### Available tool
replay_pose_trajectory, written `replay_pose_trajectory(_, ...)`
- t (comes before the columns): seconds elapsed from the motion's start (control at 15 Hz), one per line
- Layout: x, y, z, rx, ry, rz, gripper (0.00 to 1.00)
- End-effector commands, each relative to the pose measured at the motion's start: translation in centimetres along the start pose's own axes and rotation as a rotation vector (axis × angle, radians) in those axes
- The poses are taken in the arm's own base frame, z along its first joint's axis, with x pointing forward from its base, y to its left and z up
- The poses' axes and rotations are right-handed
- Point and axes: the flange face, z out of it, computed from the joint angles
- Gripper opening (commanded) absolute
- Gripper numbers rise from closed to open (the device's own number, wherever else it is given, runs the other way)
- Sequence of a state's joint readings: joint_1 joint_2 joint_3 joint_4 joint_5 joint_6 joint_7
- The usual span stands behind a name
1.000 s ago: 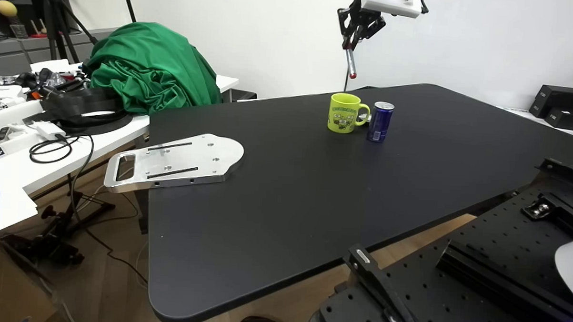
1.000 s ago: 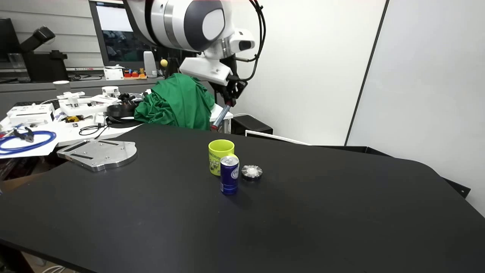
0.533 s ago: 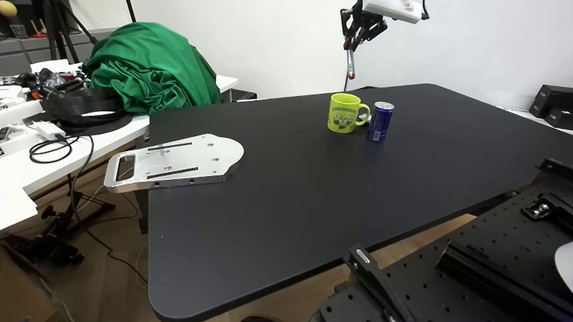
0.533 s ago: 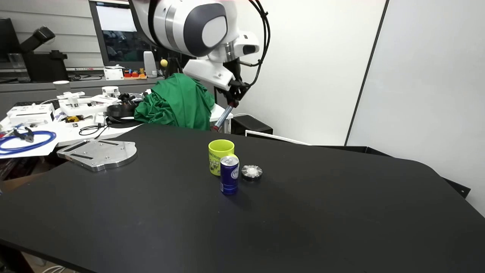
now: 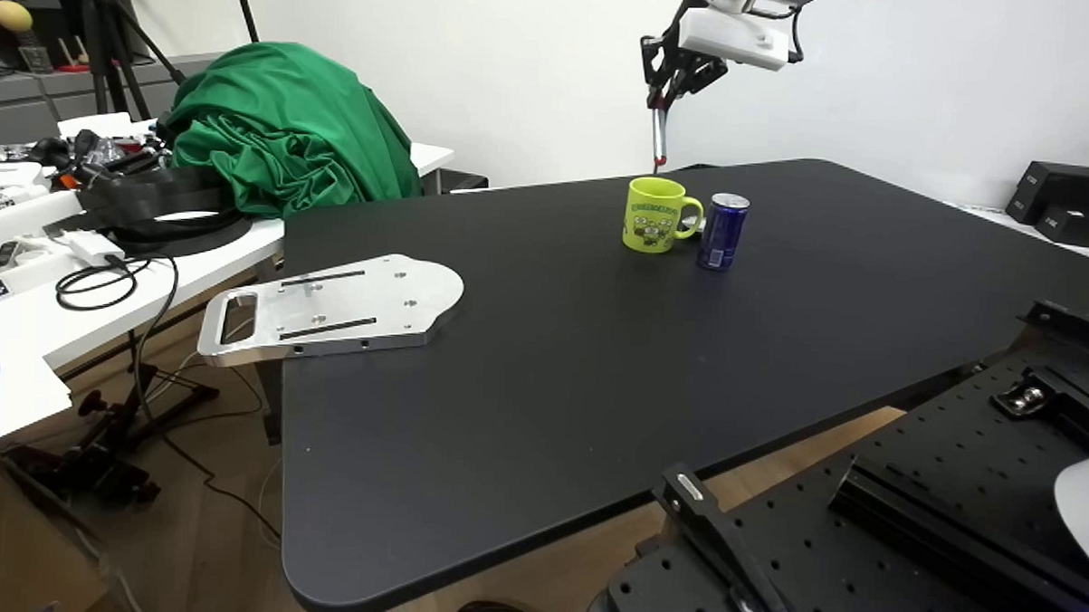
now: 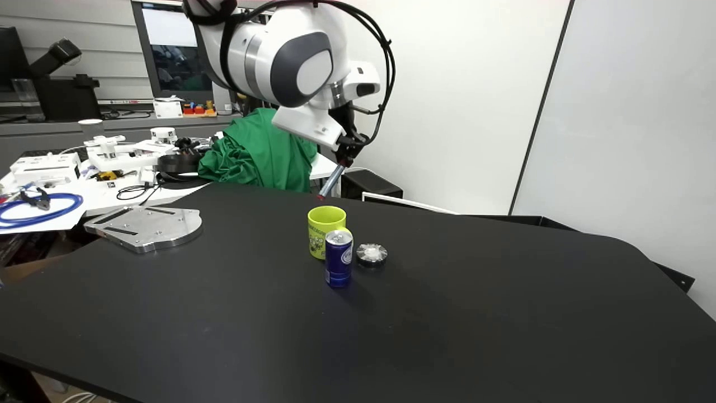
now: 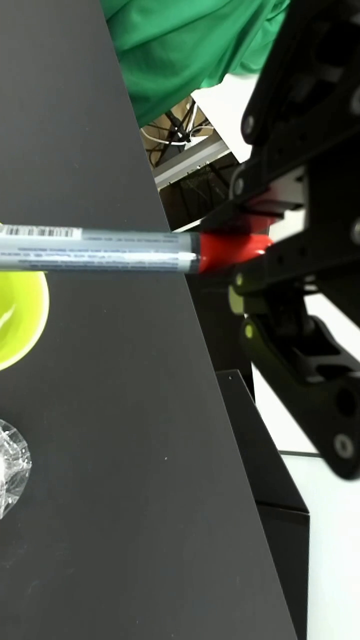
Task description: Put the marker in the mug
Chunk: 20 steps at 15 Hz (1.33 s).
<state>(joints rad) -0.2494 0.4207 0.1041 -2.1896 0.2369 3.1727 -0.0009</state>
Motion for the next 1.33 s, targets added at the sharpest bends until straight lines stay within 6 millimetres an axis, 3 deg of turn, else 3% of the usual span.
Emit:
replay_pose_trajectory(0.0, 0.4, 0.1, 1.0, -0.001, 0.029, 0.003, 0.05)
replay_pose_trajectory(0.87, -2.7, 0.9, 4.8, -0.043, -0.005, -0.031, 0.05)
replay_pose_trajectory(1.27, -3.0, 1.0, 5.4, -0.06, -0.016, -0.047, 0.05)
